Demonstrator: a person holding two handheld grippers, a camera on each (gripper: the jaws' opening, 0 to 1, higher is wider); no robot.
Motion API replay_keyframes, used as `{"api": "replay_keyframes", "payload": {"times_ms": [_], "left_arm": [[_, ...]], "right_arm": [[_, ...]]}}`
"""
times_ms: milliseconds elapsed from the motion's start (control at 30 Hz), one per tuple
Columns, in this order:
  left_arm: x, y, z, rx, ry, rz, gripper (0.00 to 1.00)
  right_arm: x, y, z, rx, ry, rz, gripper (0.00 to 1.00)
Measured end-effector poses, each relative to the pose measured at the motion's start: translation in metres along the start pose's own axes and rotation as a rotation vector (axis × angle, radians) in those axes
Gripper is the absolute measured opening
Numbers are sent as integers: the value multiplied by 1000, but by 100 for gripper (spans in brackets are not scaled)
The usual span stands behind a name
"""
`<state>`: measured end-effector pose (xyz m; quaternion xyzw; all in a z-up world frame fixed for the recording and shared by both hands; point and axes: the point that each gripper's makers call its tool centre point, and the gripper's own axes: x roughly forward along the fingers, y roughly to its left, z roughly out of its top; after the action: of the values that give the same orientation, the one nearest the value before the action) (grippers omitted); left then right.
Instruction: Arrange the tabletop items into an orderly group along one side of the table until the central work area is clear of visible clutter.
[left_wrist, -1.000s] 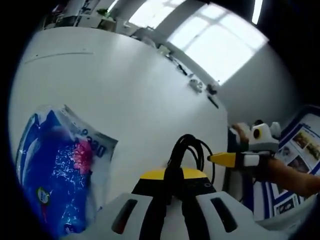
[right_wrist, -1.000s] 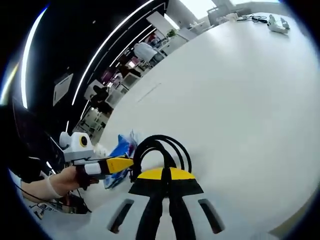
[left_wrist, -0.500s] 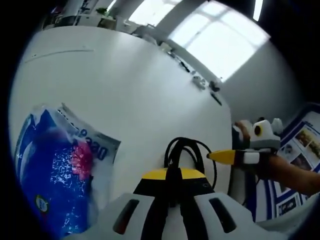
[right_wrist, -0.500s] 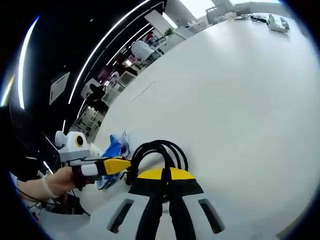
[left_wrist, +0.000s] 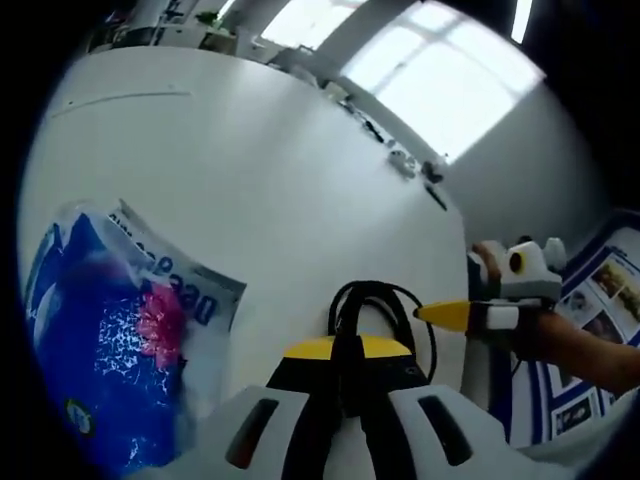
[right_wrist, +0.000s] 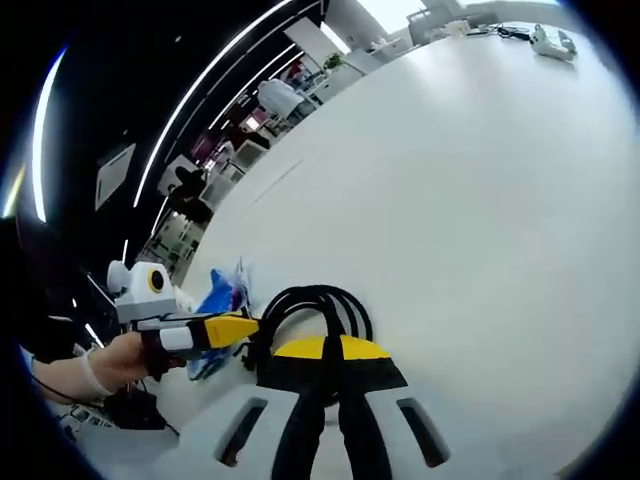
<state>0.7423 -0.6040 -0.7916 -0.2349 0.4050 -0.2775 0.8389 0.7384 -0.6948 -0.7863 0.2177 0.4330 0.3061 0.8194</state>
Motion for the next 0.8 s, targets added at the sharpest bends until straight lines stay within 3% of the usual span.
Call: {"api": "replay_keyframes", "payload": {"times_ms": [800], "left_arm": [[4,5,-2,-19,-7,8,3]], "right_arm": [[5,-8,-3,-16,16,-21,0]]}}
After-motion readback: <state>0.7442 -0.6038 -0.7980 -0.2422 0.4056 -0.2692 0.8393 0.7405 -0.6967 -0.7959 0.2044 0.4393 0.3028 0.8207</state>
